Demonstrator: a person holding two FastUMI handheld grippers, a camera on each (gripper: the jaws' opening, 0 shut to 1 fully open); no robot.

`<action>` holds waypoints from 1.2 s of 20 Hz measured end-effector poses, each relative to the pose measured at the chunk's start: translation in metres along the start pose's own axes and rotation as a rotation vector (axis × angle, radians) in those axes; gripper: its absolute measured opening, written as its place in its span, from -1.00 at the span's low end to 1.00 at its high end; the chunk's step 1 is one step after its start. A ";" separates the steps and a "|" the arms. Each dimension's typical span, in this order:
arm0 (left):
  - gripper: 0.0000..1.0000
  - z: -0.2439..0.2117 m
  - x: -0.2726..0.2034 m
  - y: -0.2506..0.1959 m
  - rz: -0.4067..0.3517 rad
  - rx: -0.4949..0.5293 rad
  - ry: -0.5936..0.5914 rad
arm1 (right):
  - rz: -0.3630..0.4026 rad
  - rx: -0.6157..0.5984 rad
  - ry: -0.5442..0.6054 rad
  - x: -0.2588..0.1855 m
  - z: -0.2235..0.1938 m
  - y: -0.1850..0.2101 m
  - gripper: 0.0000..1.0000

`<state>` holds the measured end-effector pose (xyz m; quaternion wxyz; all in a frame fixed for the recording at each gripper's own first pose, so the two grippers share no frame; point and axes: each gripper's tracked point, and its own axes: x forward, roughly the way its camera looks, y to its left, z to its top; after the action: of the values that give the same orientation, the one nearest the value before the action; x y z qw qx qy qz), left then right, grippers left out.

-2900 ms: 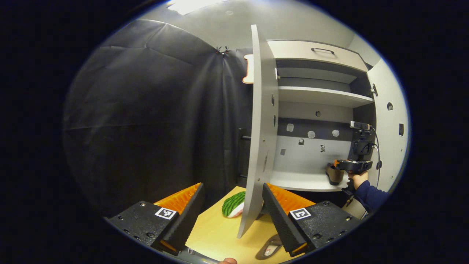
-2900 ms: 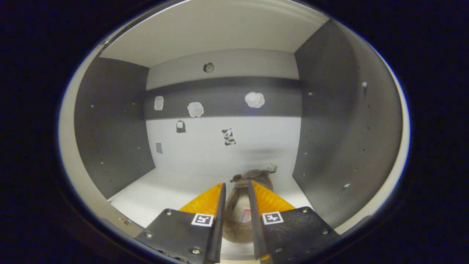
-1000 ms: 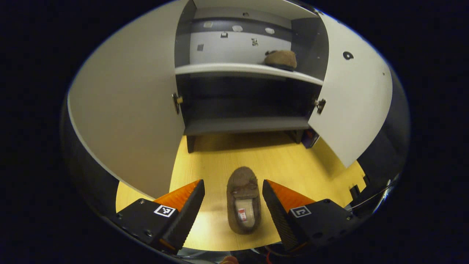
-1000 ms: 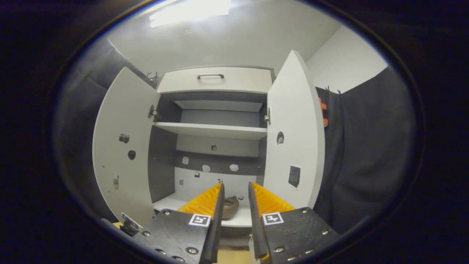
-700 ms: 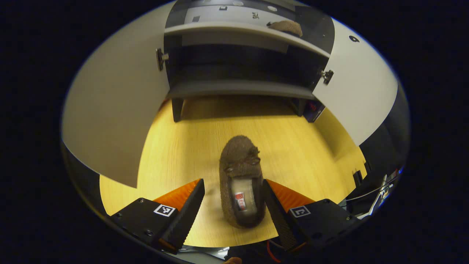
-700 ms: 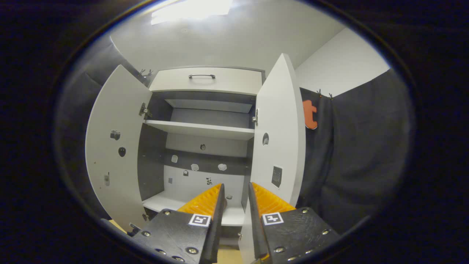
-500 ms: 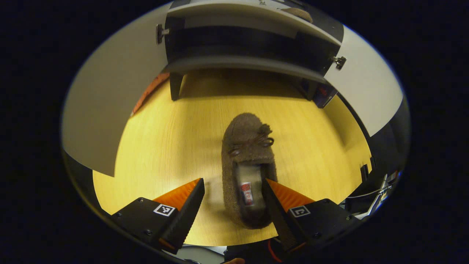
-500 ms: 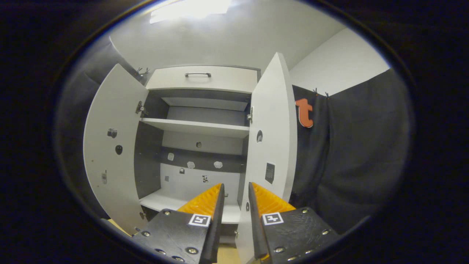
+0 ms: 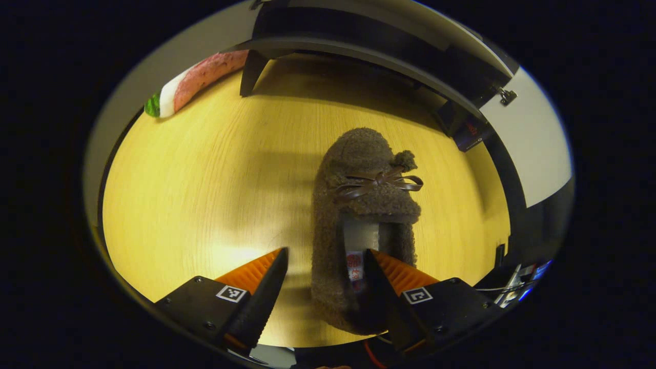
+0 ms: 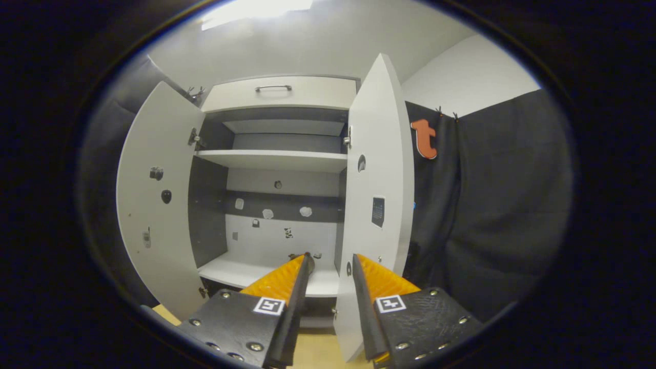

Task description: Grab one shoe with the right hand and put it into the shoe cabinet, grab the other shoe with the left hand and put it into the shoe cabinet; then close the right door with the right hand and the left door with the left hand.

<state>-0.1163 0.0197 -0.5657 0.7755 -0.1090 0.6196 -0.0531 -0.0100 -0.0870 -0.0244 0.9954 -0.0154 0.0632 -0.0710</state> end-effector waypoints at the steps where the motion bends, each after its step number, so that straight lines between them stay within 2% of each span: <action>1: 0.89 -0.001 0.002 0.001 -0.008 -0.013 0.014 | -0.010 0.005 0.002 0.001 -0.002 -0.003 0.00; 3: 0.76 -0.003 0.002 -0.012 -0.063 -0.069 0.061 | -0.018 0.020 0.015 0.001 -0.009 -0.005 0.01; 4: 0.44 -0.004 0.005 -0.012 -0.052 -0.108 0.074 | -0.019 0.029 0.029 0.001 -0.014 -0.006 0.20; 5: 0.12 -0.006 0.007 -0.012 -0.058 -0.131 0.094 | -0.025 0.038 0.044 0.000 -0.020 -0.009 0.25; 6: 0.10 -0.005 0.004 -0.012 -0.068 -0.141 0.110 | -0.031 0.048 0.052 -0.001 -0.024 -0.011 0.37; 7: 0.10 -0.005 0.005 -0.012 -0.076 -0.149 0.118 | -0.038 0.058 0.060 -0.001 -0.028 -0.014 0.31; 9: -0.01 -0.005 0.005 -0.010 -0.081 -0.153 0.122 | -0.052 0.068 0.082 -0.005 -0.038 -0.020 0.39; 10: -0.08 -0.004 0.005 -0.010 -0.077 -0.152 0.121 | -0.062 0.070 0.089 -0.006 -0.041 -0.023 0.63; 12: -0.14 -0.004 0.003 -0.010 -0.066 -0.147 0.121 | -0.088 0.074 0.092 -0.009 -0.044 -0.032 0.91; 15: -0.22 -0.003 0.002 -0.008 -0.043 -0.130 0.113 | -0.126 0.073 0.085 -0.016 -0.043 -0.047 0.91; 17: -0.44 0.002 0.001 -0.005 -0.021 -0.125 0.075 | -0.155 0.066 0.086 -0.021 -0.044 -0.059 0.91; 18: -0.65 0.002 0.000 -0.005 -0.021 -0.114 0.064 | -0.167 0.065 0.088 -0.024 -0.046 -0.064 0.91; 20: -0.85 0.006 -0.002 -0.003 -0.011 -0.109 0.040 | -0.188 0.071 0.096 -0.029 -0.049 -0.074 0.91; 24: -0.95 0.014 -0.018 0.000 0.012 -0.067 0.003 | -0.220 0.093 0.108 -0.039 -0.055 -0.093 0.91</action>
<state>-0.1070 0.0246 -0.5455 0.7707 -0.1313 0.6229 -0.0277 -0.0678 -0.1745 -0.0702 0.9763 0.0277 0.1113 -0.1835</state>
